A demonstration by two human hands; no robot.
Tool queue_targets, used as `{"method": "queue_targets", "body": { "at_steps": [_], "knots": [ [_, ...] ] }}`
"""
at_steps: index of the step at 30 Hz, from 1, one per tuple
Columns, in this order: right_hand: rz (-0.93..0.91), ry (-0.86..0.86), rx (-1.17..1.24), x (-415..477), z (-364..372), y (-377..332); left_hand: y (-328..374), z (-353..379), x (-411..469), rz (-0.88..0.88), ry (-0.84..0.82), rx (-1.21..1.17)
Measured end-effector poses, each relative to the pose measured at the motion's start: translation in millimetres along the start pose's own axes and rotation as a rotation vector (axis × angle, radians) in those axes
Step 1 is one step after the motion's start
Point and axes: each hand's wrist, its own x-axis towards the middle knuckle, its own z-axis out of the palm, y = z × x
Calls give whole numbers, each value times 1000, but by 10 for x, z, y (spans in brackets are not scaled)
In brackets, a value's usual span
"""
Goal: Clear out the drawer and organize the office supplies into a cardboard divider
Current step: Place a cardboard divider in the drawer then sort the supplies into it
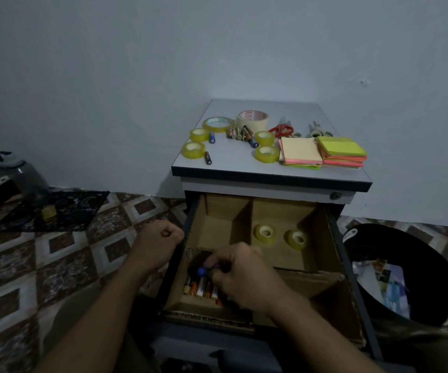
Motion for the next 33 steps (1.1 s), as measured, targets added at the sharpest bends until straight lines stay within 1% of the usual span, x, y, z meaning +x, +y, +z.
{"method": "queue_targets", "body": {
  "at_steps": [4,8,10,14,18,24,30,33],
  "knots": [
    [-14,-37,-165,61,214,-78,-41,11,17,-25,-10,-43],
    [12,-85,-325,233,395,-89,-53,6,18,-13,-25,-40],
    [-4,-113,-378,302,433,-85,-53,2,12,-2,-33,-45],
    [-39,-150,-421,395,446,-27,-50,-1,6,10,-36,-34],
    [-96,-228,-438,408,394,36,-44,9,6,22,-43,-30],
    [-216,-275,-620,414,352,17,-54,9,2,19,-43,-45],
    [-132,-317,-627,426,262,-34,-63,-15,4,9,-60,-56],
    [-131,-315,-660,389,225,-37,-59,-15,-2,14,-62,-41]
  ]
}}
